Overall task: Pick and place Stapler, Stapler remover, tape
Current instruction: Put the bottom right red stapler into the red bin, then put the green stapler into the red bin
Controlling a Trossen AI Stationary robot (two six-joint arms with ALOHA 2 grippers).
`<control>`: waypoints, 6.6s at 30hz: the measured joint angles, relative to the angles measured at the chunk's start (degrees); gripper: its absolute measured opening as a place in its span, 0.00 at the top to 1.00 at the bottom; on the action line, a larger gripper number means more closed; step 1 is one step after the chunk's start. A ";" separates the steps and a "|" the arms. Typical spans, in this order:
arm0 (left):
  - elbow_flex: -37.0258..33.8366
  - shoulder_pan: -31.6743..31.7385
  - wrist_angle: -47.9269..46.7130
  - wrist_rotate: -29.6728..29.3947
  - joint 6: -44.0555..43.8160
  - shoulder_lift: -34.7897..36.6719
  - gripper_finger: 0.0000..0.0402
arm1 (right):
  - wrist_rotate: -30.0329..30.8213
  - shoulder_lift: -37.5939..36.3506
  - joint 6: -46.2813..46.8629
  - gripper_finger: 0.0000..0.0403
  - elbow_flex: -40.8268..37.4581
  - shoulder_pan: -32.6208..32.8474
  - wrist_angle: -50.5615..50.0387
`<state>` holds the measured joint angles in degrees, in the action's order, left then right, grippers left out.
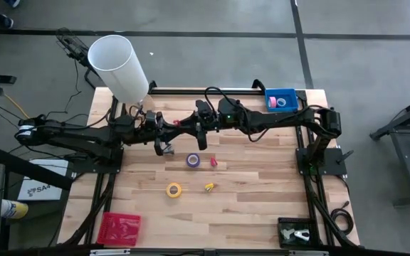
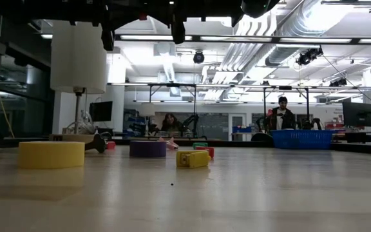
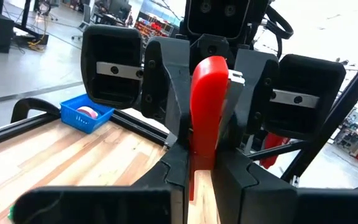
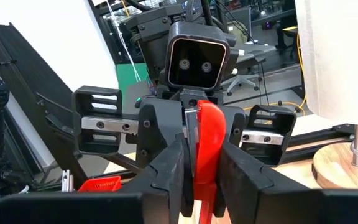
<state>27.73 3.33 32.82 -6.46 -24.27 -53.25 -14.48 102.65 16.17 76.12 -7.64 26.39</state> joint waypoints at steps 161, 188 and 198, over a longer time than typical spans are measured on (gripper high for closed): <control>29.70 -55.47 -72.42 -2.51 -65.15 -21.79 0.63 | 10.90 -22.34 -14.72 0.77 -0.07 -12.20 -53.81; 29.73 -44.22 -91.71 -34.88 -56.18 -7.54 0.63 | 20.14 -0.04 -0.91 0.38 0.77 -13.00 -56.78; 29.73 -44.22 -93.32 -38.38 -52.02 0.15 0.63 | 22.82 14.47 0.36 0.38 15.59 -13.71 -67.70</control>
<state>57.45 -40.88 -60.51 -44.84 -76.29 -53.10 8.34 117.12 16.53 91.71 -21.35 -41.31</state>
